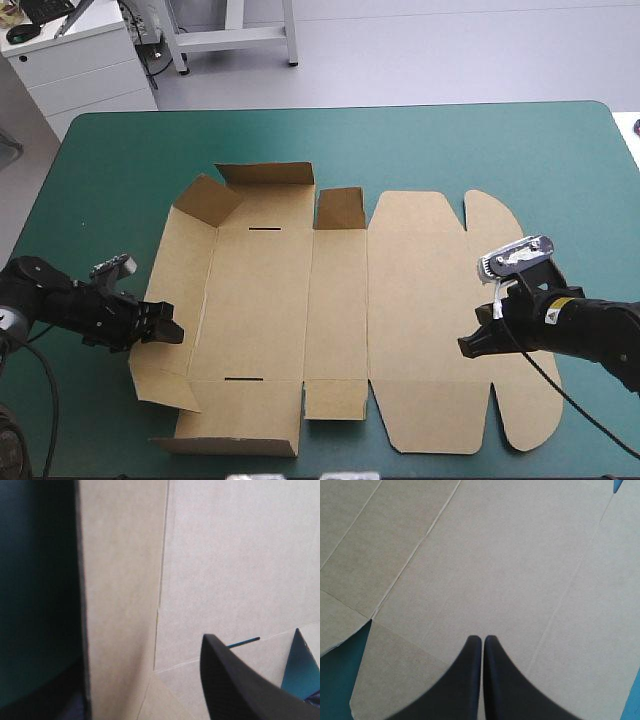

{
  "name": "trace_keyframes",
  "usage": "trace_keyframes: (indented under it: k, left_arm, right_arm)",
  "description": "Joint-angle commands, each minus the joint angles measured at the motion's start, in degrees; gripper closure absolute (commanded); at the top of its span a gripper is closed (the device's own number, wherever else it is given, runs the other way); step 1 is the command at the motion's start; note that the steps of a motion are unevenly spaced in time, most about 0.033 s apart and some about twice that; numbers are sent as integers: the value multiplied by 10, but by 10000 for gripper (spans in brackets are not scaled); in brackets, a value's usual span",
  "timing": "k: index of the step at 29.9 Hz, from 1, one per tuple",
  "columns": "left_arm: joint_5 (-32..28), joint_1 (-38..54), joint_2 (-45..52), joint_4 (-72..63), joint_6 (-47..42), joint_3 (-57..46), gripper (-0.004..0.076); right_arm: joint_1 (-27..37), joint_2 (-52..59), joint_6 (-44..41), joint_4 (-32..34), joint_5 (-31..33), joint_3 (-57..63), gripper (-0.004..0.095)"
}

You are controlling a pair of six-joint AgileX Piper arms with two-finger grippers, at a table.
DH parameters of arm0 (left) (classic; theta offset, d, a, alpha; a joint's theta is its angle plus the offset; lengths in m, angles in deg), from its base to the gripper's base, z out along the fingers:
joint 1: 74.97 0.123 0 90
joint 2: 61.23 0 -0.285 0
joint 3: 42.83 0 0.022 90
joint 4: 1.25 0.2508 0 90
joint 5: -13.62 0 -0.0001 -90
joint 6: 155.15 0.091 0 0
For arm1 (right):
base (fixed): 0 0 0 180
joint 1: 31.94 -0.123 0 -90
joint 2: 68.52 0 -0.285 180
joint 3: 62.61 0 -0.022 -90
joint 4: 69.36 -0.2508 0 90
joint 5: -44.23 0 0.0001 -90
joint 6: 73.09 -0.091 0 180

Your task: Fold the box

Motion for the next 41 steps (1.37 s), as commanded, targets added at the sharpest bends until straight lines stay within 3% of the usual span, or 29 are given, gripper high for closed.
trace_keyframes:
  k: [1,5,6,12,18,23,29,41]
  left_arm:
    - [29,-1,14,-30,-9,11,479]
    - [26,-1,14,-29,-17,11,722]
    - [25,-1,14,-28,-20,11,730]
    - [20,-25,15,-10,-32,17,734]
    - [16,-167,15,200,-116,95,734]
    - [10,-258,15,282,-119,176,734]
    - [-66,-322,15,376,-96,238,734]
    - [-226,-480,9,654,-83,244,734]
  right_arm:
    - [4,7,7,-5,-19,-14,909]
    - [4,7,10,-5,-19,-14,909]
    - [4,7,10,-5,-19,-14,909]
    - [4,7,10,-5,-13,-14,909]
    - [4,22,4,-8,9,-14,909]
    - [4,79,-19,-8,-7,-14,909]
    - [4,138,-50,-8,9,-13,909]
    - [4,218,-119,18,29,18,908]
